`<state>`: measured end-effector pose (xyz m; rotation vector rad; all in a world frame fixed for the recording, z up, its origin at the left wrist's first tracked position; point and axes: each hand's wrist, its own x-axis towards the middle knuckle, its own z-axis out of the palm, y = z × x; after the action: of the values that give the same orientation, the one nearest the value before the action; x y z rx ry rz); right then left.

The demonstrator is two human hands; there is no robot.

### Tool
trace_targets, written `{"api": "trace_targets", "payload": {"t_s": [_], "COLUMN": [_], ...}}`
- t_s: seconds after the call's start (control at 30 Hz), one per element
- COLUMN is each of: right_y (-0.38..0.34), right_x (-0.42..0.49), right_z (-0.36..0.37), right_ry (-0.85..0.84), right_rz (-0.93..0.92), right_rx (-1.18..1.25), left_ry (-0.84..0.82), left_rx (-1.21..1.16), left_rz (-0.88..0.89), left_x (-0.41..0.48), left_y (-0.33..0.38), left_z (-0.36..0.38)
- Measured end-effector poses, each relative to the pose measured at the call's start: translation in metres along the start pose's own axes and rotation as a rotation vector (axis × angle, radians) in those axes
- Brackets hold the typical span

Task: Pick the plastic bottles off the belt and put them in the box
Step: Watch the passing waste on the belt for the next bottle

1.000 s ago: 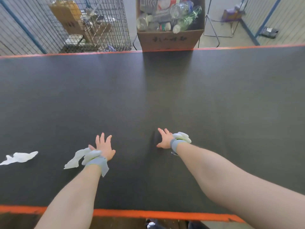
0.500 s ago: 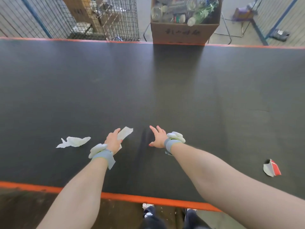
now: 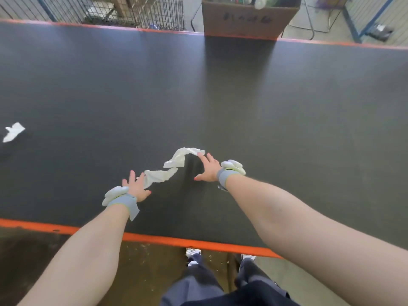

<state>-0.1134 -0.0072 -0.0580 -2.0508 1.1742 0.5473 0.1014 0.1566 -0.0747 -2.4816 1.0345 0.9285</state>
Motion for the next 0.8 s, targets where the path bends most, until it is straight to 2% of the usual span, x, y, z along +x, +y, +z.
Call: {"api": "trace_targets", "payload": {"t_s": [0.07,0.13,0.2,0.33,0.53,0.67,0.8], "right_y": [-0.002,-0.006,-0.011,-0.018,-0.021,-0.032,-0.05], "right_x": [-0.001,-0.001,0.001,0.006,0.015,0.019,0.024], "right_z": [0.003,0.003,0.001,0.007,0.006,-0.009,-0.014], "right_ry": [0.039,0.064,0.075,0.078,0.12,0.282,0.241], "right_rz": [0.005,-0.01,-0.043,-0.069,0.075,0.066,0.006], "right_rx": [0.004,0.037,0.059,0.027,-0.049,-0.074,-0.101], "left_ry": [0.002,0.145,0.277,0.263,0.214,0.326,0.362], "left_rx": [-0.026,-0.148,-0.225,-0.159,-0.009,0.007,-0.04], "left_rz": [0.125,0.18,0.143,0.077,-0.01,-0.037,-0.111], "left_x": [0.0,0.001,0.003,-0.001,-0.005,-0.008,-0.007], "left_y": [0.005,0.01,0.015,0.024,0.009,-0.006,-0.013], "left_z": [0.0,-0.002,-0.009,-0.017,-0.007,-0.017,-0.03]}}
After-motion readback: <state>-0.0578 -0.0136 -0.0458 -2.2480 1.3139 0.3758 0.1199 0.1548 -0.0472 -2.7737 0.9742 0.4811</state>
